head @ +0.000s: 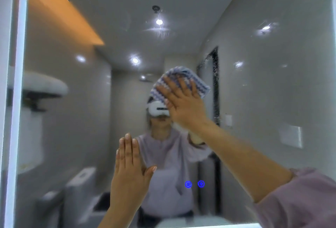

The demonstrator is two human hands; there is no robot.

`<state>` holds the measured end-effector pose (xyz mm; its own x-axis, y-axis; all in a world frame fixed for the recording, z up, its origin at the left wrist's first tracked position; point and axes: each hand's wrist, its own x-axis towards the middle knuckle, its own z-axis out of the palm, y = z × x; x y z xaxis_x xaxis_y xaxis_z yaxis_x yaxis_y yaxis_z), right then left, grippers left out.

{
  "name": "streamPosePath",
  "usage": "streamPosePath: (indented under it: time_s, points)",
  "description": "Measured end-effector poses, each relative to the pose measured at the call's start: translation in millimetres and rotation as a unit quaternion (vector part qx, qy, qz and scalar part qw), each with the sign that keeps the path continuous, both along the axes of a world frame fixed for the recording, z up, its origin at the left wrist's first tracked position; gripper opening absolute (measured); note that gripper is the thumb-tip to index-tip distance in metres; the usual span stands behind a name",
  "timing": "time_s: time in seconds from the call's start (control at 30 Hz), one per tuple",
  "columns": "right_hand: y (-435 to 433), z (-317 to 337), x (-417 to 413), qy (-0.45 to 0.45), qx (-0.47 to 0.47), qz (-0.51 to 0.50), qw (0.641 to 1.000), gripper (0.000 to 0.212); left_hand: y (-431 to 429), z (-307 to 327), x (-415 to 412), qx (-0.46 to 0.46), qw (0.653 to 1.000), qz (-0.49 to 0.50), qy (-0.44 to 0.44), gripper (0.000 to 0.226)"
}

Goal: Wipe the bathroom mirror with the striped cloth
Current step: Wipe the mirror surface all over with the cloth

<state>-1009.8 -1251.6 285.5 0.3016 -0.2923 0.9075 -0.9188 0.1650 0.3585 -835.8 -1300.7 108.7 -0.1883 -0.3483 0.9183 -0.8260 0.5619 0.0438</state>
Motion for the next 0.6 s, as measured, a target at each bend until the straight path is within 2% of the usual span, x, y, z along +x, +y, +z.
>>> streamPosePath:
  time_s: [0.1, 0.23, 0.3, 0.43, 0.53, 0.6]
  points:
    - [12, 29, -28, -0.099, -0.037, -0.028, 0.994, 0.051, -1, 1, -1, 0.005, 1.000, 0.008, -0.003, 0.088]
    - [11, 23, -13, -0.187, -0.061, -0.005, 0.980, 0.053, -1, 0, 0, 0.005, 1.000, 0.017, -0.011, 0.089]
    - [3, 1, 9, -0.140, -0.045, 0.001, 0.989, 0.055, -1, 0, 0, 0.001, 1.000, 0.015, -0.008, 0.089]
    - [-11, -46, 44, 0.025, 0.042, 0.033, 0.998, 0.052, -3, -1, 0, 0.000, 1.000, 0.019, -0.010, 0.087]
    - [-12, -32, 41, 0.071, 0.058, 0.043, 0.995, 0.048, -7, 1, -1, -0.023, 1.000, 0.012, -0.010, 0.083]
    - [-7, -10, 31, 0.062, 0.055, 0.041, 0.996, 0.047, -8, 2, -1, -0.039, 0.999, 0.007, -0.001, 0.083]
